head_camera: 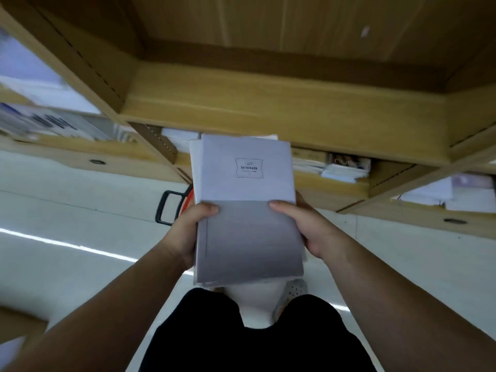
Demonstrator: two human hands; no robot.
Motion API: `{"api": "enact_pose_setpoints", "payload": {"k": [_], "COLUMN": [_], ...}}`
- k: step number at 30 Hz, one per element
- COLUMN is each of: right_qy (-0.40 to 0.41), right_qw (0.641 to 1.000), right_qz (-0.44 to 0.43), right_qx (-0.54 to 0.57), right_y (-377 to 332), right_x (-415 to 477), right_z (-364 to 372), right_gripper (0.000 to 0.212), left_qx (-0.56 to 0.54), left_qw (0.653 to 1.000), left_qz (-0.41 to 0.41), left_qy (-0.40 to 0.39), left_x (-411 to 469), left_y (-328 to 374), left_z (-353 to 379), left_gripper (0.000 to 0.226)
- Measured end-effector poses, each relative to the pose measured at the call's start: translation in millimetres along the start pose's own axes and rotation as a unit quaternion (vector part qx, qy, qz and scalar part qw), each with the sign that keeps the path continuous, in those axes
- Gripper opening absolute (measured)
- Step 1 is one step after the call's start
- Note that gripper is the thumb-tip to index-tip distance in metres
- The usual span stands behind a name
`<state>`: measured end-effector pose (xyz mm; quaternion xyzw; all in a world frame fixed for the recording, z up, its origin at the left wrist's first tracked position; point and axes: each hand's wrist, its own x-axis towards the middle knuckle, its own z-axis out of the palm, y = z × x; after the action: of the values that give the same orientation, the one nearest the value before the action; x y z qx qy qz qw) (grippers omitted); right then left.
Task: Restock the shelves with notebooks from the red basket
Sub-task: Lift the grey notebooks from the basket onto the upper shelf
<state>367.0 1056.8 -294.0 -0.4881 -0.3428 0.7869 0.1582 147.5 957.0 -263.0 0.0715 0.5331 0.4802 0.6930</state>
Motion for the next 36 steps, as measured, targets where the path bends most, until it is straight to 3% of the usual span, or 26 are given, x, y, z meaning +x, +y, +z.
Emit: {"api": "enact_pose_setpoints", "payload": {"k": [2, 4, 7, 11, 16, 21, 24, 30, 36], "right_qy": [-0.005, 0.002, 0.024, 0.074, 0.153, 0.187, 0.209, 0.206, 0.210], "right_qw": [1.000, 1.000, 0.998, 0.993, 0.976, 0.955, 0.955, 0.975, 0.975], "right_qz": [-0.020, -0.029, -0.041, -0.063, -0.100, -0.183, -0.179, -0.074, -0.072], "right_qx": [0.004, 0.008, 0.034, 0.073, 0.118, 0.142, 0.114, 0.043, 0.023], "right_y": [-19, -33, -50, -70, -104, -146, -160, -150, -150], "right_x": [-13, -19, -17, 1, 14, 26, 73, 183, 207], "right_z": [11, 23, 47, 88, 140, 171, 174, 180, 184], "right_gripper": [0.042, 0.046, 0.046, 0.046, 0.069, 0.071, 0.059, 0.037, 0.027], "left_qx": [-0.008, -0.006, 0.013, 0.051, 0.104, 0.141, 0.161, 0.180, 0.158], "left_qw": [1.000, 0.999, 0.999, 0.997, 0.986, 0.974, 0.977, 0.983, 0.986], "left_qz": [0.020, 0.025, 0.018, 0.004, -0.015, -0.009, -0.009, -0.044, -0.023], "left_qy": [-0.014, -0.024, -0.029, -0.057, -0.130, -0.175, -0.142, -0.010, 0.046], "left_x": [-13, -20, -17, 3, 26, 60, 98, 158, 167], "left_y": [16, 32, 62, 117, 197, 259, 274, 274, 270], "left_z": [7, 7, -3, -29, -48, -59, -76, -119, -140], "left_gripper": [0.059, 0.057, 0.075, 0.079, 0.047, 0.053, 0.056, 0.024, 0.044]}}
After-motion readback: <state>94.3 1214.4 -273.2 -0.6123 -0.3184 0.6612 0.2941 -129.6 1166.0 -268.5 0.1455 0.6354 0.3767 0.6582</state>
